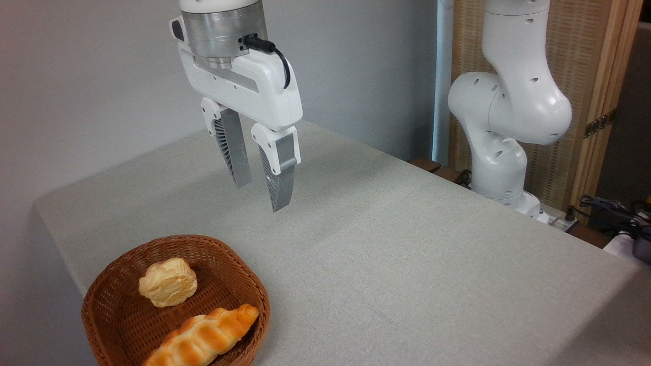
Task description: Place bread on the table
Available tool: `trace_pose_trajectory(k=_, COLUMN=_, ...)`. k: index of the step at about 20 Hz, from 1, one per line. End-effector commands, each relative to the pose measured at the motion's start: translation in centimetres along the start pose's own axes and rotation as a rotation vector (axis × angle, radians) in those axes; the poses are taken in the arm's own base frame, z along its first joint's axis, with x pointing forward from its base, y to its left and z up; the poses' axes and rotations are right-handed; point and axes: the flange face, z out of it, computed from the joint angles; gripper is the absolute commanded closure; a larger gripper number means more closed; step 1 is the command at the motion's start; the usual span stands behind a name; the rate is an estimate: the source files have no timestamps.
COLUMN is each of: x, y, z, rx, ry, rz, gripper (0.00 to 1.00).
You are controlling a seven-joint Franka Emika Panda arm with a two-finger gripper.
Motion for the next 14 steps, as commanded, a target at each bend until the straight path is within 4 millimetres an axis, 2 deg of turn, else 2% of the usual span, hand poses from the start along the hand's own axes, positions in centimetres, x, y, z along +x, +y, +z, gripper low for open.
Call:
trace_pose_trajectory(k=1, x=-0.5, y=0.2, z=-0.3, rx=-0.006, ry=0.003, rz=-0.018, gripper=0.00)
trace_pose_trajectory(k=10, x=-0.2, y=-0.1, z=0.0, rx=-0.004, ry=0.014, rz=-0.019, gripper=0.00)
trace_pose_trajectory(k=14, x=2.1, y=-0.6, z=1.0, rx=0.043, ry=0.073, rz=-0.002, gripper=0.00)
